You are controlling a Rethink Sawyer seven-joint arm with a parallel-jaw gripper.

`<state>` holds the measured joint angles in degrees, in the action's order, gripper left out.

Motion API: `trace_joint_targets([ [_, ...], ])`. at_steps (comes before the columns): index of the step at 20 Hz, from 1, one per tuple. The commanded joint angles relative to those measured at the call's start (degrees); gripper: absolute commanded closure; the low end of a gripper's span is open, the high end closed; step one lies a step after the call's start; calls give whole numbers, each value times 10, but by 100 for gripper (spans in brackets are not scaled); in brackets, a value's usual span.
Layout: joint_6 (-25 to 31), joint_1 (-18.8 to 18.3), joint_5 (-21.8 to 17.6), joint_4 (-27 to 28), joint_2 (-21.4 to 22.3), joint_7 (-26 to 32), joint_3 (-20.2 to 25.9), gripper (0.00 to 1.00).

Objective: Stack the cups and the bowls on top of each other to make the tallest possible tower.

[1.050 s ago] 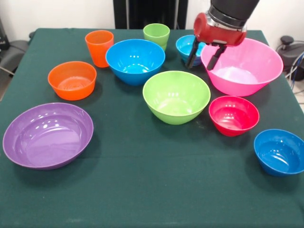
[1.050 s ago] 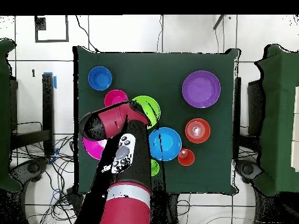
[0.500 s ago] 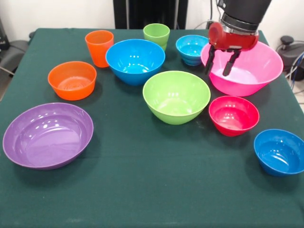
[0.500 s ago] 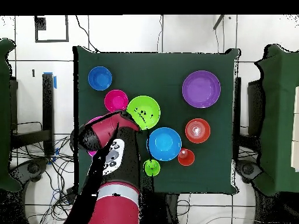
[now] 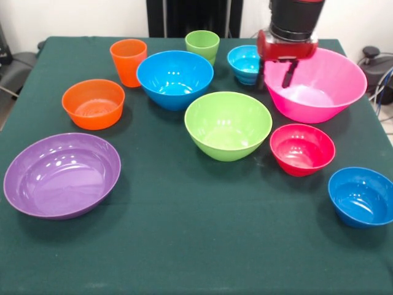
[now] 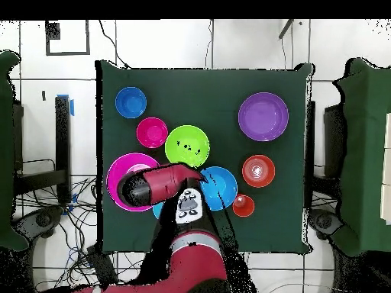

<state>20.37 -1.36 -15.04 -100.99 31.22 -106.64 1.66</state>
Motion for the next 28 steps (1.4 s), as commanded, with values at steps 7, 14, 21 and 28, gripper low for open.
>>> trace_joint_targets([
  [7,-114,36,-3,15,-86,-117,-53,0],
  [14,-122,21,2,16,-97,-100,-34,0],
  [21,-148,36,0,10,-100,-109,-66,0],
  [28,-134,28,11,-6,-75,-107,-60,0],
])
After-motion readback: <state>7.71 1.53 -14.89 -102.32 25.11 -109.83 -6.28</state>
